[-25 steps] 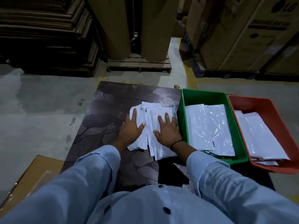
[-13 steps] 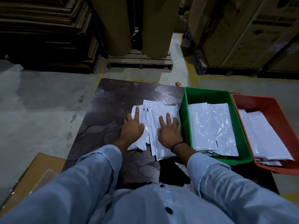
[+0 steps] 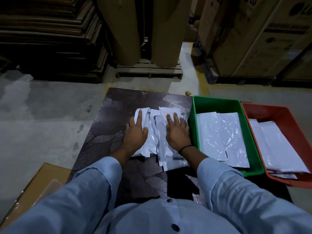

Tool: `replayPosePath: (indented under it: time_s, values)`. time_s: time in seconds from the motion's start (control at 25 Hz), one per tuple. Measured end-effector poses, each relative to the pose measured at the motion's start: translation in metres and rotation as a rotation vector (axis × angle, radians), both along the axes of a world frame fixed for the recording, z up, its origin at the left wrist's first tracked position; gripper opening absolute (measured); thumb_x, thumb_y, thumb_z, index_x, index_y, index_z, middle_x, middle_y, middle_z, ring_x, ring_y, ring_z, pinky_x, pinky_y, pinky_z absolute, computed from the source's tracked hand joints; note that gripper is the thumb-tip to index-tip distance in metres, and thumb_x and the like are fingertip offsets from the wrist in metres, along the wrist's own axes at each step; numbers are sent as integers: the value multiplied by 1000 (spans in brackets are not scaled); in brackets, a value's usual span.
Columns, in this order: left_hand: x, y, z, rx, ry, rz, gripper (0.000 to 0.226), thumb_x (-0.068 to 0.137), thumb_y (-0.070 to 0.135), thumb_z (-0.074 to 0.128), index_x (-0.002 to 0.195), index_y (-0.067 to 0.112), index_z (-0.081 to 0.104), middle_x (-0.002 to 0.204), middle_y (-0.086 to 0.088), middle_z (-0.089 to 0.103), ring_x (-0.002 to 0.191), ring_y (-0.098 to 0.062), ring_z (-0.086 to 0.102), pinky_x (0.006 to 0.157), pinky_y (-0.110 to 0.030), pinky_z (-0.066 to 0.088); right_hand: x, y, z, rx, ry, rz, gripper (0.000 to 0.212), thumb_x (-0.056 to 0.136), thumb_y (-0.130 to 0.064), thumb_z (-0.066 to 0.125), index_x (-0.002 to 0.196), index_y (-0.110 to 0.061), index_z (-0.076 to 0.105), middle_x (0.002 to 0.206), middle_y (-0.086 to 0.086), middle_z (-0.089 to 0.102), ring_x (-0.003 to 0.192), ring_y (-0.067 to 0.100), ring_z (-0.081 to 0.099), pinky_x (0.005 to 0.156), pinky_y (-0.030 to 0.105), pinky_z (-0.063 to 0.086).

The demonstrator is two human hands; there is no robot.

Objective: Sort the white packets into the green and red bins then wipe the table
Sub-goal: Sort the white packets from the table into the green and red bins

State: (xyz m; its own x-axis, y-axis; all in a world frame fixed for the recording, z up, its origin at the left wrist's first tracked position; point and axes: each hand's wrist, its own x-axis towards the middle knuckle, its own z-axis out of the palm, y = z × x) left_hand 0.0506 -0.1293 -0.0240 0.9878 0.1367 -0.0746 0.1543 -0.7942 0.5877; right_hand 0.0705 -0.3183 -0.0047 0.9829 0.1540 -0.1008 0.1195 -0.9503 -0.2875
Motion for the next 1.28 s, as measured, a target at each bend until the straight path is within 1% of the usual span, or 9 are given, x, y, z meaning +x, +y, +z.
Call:
replayPosePath:
  time_s: [0.2,0.36,0.48,0.6,0.68,0.84,1.0,1.12,1.28]
  values:
    - [18,-12,33,-57,-129,-3,79,101,30,49,162,35,-1,160,-11,22,132,-44,39,111,-53,36,19,-8,40,120,-147,6,53,106,-33,32,157,-27,22,166,6,15,148,35,18,115,60,23]
    - [27,-45,53,-123,-173,-10,79,101,31,49,162,34,0,153,-11,28,131,-42,40,110,-51,36,29,-40,68,202,-249,-88,52,106,-32,34,157,-28,26,166,4,18,148,32,19,113,58,23]
    - [30,-84,67,-184,-214,-19,78,102,30,51,163,32,2,155,-12,27,134,-40,40,109,-45,38,28,-88,77,223,-321,-144,51,105,-33,35,156,-27,30,165,5,22,146,32,23,112,56,26]
    - [31,-132,79,-220,-244,-79,79,101,30,52,163,34,3,158,-12,26,136,-39,40,103,-38,37,18,-158,73,202,-378,-203,55,102,-39,27,154,-23,35,162,10,28,145,35,29,114,56,28]
    - [29,-164,87,-218,-265,-123,78,102,33,51,161,39,1,160,-10,25,139,-38,37,106,-42,38,9,-208,66,161,-385,-233,57,100,-41,24,153,-22,36,162,11,29,144,38,31,114,57,29]
    - [22,-238,105,-216,-248,-186,75,103,39,47,158,48,-3,163,-4,21,145,-38,32,110,-52,41,-15,-311,56,77,-344,-346,53,102,-34,36,154,-25,34,164,9,24,146,38,24,111,61,28]
    - [11,-304,116,-232,-236,-164,75,104,37,48,161,42,0,165,-6,18,146,-29,32,102,-37,36,-27,-391,37,-108,-199,-309,61,98,-40,43,155,-19,33,164,17,21,149,43,17,114,61,22]
    - [5,-339,116,-253,-232,-145,75,103,35,49,161,40,2,162,-5,22,140,-28,38,97,-30,32,-25,-422,15,-162,-50,-184,72,93,-53,28,156,-18,29,164,22,15,151,46,9,121,58,12]
    - [-8,-378,116,-243,-191,-83,76,103,38,50,160,44,0,165,-2,18,144,-30,35,107,-43,39,-15,-436,-7,-181,72,-74,71,97,-49,22,160,-17,12,166,22,1,152,45,-2,124,52,2]
